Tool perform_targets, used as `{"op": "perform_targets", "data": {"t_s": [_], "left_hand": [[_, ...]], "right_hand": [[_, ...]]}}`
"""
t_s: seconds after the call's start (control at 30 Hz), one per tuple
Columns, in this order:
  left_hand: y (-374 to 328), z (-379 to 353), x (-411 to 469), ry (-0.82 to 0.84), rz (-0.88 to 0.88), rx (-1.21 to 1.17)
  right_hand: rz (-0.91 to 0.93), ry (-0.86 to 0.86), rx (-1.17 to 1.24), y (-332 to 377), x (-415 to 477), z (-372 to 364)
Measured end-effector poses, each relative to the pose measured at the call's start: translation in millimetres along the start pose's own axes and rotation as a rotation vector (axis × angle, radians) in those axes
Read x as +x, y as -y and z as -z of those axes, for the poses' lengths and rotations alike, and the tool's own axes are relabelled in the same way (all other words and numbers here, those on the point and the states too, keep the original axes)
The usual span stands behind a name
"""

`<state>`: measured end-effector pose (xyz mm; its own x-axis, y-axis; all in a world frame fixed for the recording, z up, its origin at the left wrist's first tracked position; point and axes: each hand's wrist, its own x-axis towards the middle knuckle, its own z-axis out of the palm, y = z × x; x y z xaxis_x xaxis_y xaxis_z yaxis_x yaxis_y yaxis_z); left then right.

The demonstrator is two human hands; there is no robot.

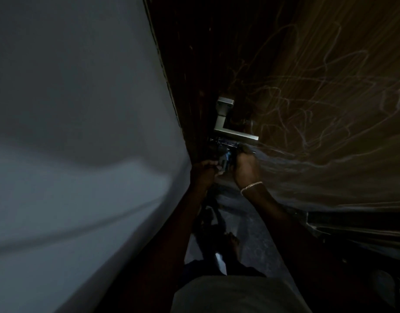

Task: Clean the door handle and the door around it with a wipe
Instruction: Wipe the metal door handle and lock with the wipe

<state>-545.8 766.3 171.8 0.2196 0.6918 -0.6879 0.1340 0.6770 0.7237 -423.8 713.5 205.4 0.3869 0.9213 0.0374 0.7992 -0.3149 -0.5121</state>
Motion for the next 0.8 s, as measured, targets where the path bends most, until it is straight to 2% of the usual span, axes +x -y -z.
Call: {"op": "perform_targets", "data": {"t_s": [0.1,0.23,0.3,0.47,0.63,0.8], "left_hand": [[0.5,0.3,-1.0,-0.003,-0.002,0.009],[-1.1,0.9,-3.2,0.002,-0.002,-0.032],[-1.3,1.8,-2.2,0.012,0.007,-0.010],[1.6,0.4,0.9,0.003,0.008,-0.003],[-0.1,5.5,-0.6,-0.027,-0.036,0.154],[0.3,4.5,-1.6,0.020,-0.027,0.051]], "right_hand": [[-0.005,-0.023,-0.005,7.3,9.8,3.0],[0.085,0.060,-0.019,12.6,4.9,-0.2],[0.106,0.036,-0.033,5.5,1.5,3.2],[0.021,-0.008,-0.027,5.2,11.1,10.8],[0.111,0.014,-0.051,37.9,20.5,0.6],[0.068,0.056,-0.113,24.7,11.6,-6.3]]}}
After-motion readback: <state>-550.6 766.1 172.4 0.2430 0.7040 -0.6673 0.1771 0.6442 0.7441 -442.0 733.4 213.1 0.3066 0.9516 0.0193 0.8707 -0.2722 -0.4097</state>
